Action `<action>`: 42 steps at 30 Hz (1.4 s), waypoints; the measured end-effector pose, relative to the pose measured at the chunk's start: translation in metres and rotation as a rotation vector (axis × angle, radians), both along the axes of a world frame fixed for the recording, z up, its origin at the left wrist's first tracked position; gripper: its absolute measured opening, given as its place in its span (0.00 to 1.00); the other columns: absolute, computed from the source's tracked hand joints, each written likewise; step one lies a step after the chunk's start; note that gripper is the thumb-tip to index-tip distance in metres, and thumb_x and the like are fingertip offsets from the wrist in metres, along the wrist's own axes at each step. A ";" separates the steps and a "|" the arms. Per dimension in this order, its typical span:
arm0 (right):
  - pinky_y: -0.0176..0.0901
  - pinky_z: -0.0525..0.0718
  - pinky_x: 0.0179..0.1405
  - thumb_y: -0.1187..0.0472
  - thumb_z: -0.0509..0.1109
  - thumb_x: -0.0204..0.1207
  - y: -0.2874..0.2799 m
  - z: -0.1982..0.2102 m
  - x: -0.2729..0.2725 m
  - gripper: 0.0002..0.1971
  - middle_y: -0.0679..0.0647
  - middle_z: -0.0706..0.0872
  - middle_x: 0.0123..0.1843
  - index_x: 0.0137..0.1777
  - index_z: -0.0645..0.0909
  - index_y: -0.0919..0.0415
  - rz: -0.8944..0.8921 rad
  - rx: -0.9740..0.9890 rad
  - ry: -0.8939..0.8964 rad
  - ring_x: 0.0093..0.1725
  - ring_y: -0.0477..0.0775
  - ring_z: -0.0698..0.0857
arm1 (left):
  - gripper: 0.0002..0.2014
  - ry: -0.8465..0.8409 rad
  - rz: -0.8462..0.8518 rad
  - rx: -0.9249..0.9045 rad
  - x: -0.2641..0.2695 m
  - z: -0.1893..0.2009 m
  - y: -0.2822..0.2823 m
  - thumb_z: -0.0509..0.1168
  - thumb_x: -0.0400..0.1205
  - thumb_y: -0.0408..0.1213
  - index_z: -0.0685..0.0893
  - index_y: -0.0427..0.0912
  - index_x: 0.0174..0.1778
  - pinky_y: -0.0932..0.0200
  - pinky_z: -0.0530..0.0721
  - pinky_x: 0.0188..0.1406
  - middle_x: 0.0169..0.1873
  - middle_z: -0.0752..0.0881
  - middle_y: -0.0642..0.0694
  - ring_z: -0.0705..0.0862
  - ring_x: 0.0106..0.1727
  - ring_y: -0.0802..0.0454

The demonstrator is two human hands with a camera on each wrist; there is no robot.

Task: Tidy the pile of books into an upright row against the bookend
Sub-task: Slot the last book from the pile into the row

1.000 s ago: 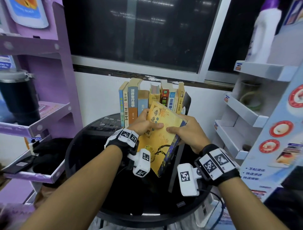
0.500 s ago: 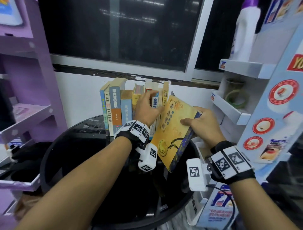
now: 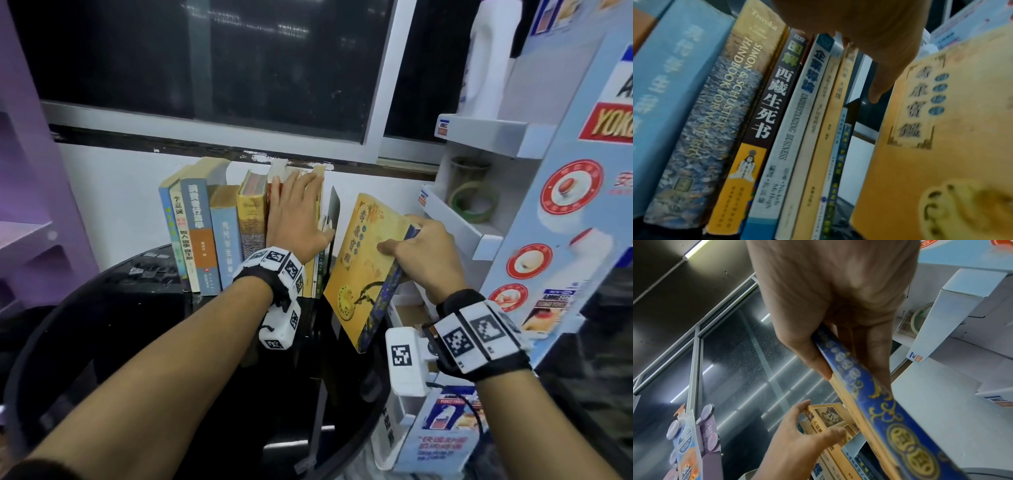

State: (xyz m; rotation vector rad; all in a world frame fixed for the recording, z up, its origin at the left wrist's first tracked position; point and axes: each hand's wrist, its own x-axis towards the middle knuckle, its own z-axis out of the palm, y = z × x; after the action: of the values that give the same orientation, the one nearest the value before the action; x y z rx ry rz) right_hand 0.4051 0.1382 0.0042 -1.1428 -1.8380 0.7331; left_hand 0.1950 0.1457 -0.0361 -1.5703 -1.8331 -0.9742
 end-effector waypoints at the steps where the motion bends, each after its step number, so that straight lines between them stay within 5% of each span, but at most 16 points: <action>1: 0.59 0.91 0.34 0.66 0.76 0.67 0.002 0.001 0.000 0.04 0.55 0.91 0.35 0.41 0.85 0.60 -0.005 0.006 0.004 0.35 0.58 0.91 | 0.46 0.040 0.027 -0.024 0.000 -0.002 0.003 0.71 0.67 0.58 0.63 0.45 0.80 0.41 0.37 0.82 0.78 0.67 0.47 0.55 0.83 0.44; 5: 0.61 0.90 0.35 0.66 0.76 0.68 0.008 0.006 -0.002 0.05 0.56 0.91 0.37 0.43 0.85 0.63 -0.013 0.042 0.037 0.37 0.59 0.91 | 0.52 0.158 0.126 -0.050 -0.002 -0.012 0.011 0.69 0.64 0.64 0.60 0.42 0.80 0.37 0.40 0.82 0.76 0.67 0.44 0.59 0.81 0.40; 11: 0.64 0.89 0.39 0.59 0.76 0.60 0.008 0.022 -0.007 0.11 0.56 0.91 0.37 0.42 0.84 0.60 -0.018 0.101 0.118 0.39 0.62 0.90 | 0.49 0.181 0.155 0.004 -0.008 -0.017 0.018 0.69 0.63 0.59 0.62 0.39 0.76 0.38 0.36 0.81 0.71 0.70 0.42 0.66 0.74 0.40; 18: 0.59 0.90 0.40 0.64 0.76 0.66 0.000 0.050 -0.021 0.09 0.50 0.90 0.40 0.36 0.80 0.49 -0.031 0.259 0.156 0.42 0.56 0.90 | 0.50 0.211 0.165 -0.002 -0.018 -0.018 0.013 0.60 0.69 0.72 0.63 0.35 0.76 0.36 0.39 0.81 0.70 0.71 0.39 0.66 0.73 0.38; 26: 0.54 0.91 0.42 0.65 0.74 0.70 0.011 0.064 -0.054 0.06 0.46 0.87 0.40 0.45 0.83 0.57 -0.112 0.297 0.208 0.44 0.53 0.89 | 0.50 0.219 0.175 -0.052 -0.021 -0.017 0.010 0.60 0.70 0.71 0.61 0.36 0.78 0.35 0.41 0.82 0.72 0.70 0.40 0.66 0.75 0.39; 30: 0.36 0.86 0.37 0.65 0.72 0.72 0.028 0.059 -0.069 0.08 0.49 0.86 0.43 0.50 0.84 0.58 -0.183 0.335 0.170 0.47 0.52 0.88 | 0.53 0.266 0.193 -0.080 -0.023 -0.016 0.008 0.64 0.66 0.70 0.59 0.37 0.79 0.37 0.43 0.82 0.73 0.69 0.40 0.64 0.76 0.40; 36: 0.52 0.88 0.53 0.66 0.68 0.72 0.045 0.046 -0.088 0.15 0.48 0.85 0.43 0.57 0.84 0.55 -0.238 0.318 0.188 0.52 0.57 0.85 | 0.54 0.317 0.204 -0.063 -0.026 -0.016 0.009 0.66 0.65 0.71 0.61 0.36 0.77 0.37 0.47 0.82 0.72 0.71 0.39 0.66 0.75 0.39; 42: 0.39 0.82 0.48 0.67 0.66 0.75 0.053 0.030 -0.099 0.15 0.53 0.88 0.48 0.61 0.83 0.59 -0.261 0.338 0.143 0.44 0.50 0.78 | 0.55 0.322 0.203 -0.077 -0.027 -0.016 0.008 0.65 0.65 0.72 0.61 0.35 0.78 0.40 0.47 0.82 0.72 0.70 0.39 0.65 0.75 0.39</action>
State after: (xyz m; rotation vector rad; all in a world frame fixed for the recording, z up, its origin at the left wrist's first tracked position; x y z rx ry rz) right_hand 0.3060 0.1917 0.0344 -1.0512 -1.5808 0.3298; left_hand 0.1677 0.1537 -0.0522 -1.4524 -1.7739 -0.5306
